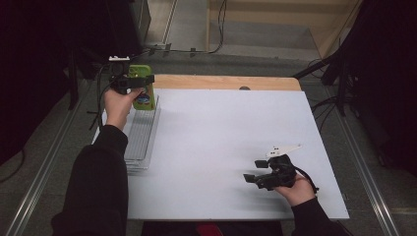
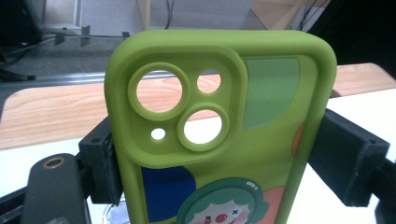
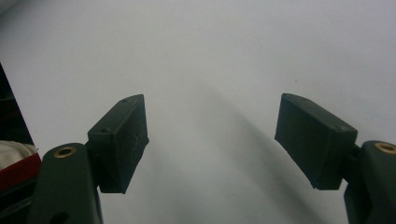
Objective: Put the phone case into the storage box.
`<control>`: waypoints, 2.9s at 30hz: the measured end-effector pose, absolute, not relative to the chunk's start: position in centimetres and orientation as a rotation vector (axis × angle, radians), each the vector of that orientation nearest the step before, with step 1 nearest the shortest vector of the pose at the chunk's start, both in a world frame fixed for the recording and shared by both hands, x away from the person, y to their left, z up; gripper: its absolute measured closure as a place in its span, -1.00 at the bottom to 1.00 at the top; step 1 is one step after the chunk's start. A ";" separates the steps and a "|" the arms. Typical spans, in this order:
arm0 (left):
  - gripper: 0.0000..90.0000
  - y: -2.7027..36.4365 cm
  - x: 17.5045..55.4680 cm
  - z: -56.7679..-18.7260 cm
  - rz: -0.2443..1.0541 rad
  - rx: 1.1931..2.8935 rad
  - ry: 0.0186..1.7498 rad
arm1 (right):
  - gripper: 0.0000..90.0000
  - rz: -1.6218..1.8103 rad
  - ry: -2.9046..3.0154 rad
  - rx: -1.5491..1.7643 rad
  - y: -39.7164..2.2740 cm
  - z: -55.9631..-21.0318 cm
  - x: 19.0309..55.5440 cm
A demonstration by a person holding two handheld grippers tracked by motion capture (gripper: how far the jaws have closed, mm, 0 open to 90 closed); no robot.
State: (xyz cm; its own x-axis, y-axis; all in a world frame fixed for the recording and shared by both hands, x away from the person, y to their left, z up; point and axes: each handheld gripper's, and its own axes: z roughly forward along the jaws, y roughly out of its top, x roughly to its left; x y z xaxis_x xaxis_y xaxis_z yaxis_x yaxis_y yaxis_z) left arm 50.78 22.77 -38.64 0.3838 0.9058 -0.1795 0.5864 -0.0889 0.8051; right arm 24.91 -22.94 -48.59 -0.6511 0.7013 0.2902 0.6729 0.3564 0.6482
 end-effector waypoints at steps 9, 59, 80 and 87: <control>-0.63 22.7 51.1 -40.4 0.478 1.808 1.337 | -0.48 1.195 2.556 1.300 -23.0 -48.6 24.8; -0.96 23.3 51.4 -41.7 0.387 1.899 1.353 | -0.48 1.182 2.566 1.297 -22.8 -48.7 24.8; -0.96 24.3 49.6 -40.6 0.327 1.977 1.320 | -0.48 1.187 2.558 1.300 -22.8 -48.7 24.8; -0.96 24.5 48.9 -39.8 0.270 1.988 1.314 | -0.48 1.181 2.559 1.301 -22.8 -48.7 24.8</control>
State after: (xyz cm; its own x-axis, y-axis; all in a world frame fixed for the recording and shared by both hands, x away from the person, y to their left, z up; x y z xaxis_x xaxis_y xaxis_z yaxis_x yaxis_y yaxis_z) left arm 48.90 24.55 -39.77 0.4567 0.8647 -0.2092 0.7124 -0.2146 0.6681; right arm 24.79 -22.81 -48.68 -0.6479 0.7051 0.2882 0.6769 0.3594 0.6424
